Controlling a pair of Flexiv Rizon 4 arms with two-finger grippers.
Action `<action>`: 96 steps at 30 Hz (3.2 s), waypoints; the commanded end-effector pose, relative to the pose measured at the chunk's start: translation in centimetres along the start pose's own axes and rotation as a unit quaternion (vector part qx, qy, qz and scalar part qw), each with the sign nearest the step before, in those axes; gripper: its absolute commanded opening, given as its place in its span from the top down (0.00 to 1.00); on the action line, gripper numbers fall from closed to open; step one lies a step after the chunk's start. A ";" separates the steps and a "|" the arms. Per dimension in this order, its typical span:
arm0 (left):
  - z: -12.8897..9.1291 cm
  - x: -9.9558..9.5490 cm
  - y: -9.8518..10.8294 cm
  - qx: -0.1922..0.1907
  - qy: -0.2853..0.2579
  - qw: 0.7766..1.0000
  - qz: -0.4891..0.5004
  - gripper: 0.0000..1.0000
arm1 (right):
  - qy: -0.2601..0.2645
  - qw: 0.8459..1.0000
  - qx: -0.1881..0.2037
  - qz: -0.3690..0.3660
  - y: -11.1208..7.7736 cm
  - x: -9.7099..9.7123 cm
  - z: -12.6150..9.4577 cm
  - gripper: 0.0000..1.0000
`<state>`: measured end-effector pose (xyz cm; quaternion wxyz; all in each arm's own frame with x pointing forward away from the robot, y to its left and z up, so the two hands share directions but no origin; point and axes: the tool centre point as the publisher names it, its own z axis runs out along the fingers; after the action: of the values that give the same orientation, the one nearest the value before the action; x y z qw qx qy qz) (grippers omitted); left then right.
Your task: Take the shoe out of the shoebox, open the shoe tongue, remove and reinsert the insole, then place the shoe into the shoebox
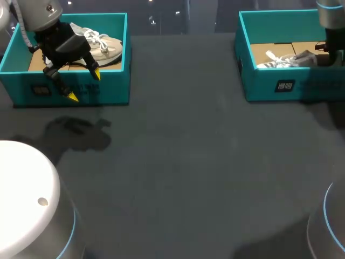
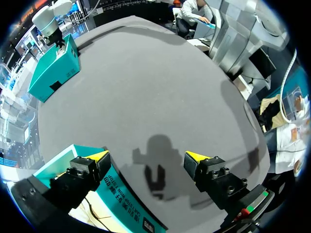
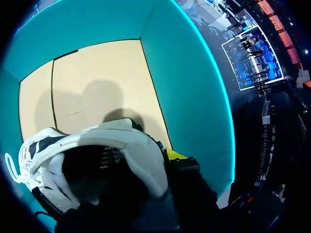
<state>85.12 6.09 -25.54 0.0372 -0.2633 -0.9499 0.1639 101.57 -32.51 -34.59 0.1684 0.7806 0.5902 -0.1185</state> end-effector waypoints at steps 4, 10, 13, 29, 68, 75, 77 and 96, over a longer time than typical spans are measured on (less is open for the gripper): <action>0.0 0.0 0.0 -0.001 0.000 1.000 0.000 0.00 | 0.006 1.000 0.004 0.000 0.4 -0.2 0.2 0.67; 0.0 0.0 0.0 -0.001 0.000 1.000 0.000 0.00 | 0.015 1.000 0.003 -0.007 0.6 -0.4 -0.1 0.51; 0.0 0.0 0.0 -0.001 0.000 1.000 0.000 0.00 | 0.025 1.000 0.007 -0.011 0.6 -0.6 -0.7 0.29; 0.0 0.0 0.0 -0.001 0.000 1.000 0.000 0.00 | 0.117 0.992 0.005 -0.039 -1.4 -1.6 -9.9 0.00; -3.3 -1.8 5.0 -0.031 0.077 0.983 0.164 0.00 | 0.171 0.983 -0.010 -0.059 -8.2 -3.6 -20.5 0.00; -5.9 -3.1 11.5 -0.125 0.072 0.922 0.359 0.00 | 0.171 0.983 -0.010 -0.059 -8.2 -3.6 -20.5 0.00; -5.9 -3.3 12.5 -0.136 0.065 0.918 0.366 0.00 | 0.171 0.983 -0.010 -0.059 -8.2 -3.6 -20.5 0.00; -7.5 -7.0 17.9 -0.161 0.059 0.904 0.391 0.00 | 0.171 0.983 -0.010 -0.059 -8.2 -3.6 -20.5 0.00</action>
<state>98.86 18.62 -23.80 -0.0232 -0.6266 -0.7787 -0.0224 92.50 -25.38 -15.51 0.0647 0.7515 0.6565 0.0128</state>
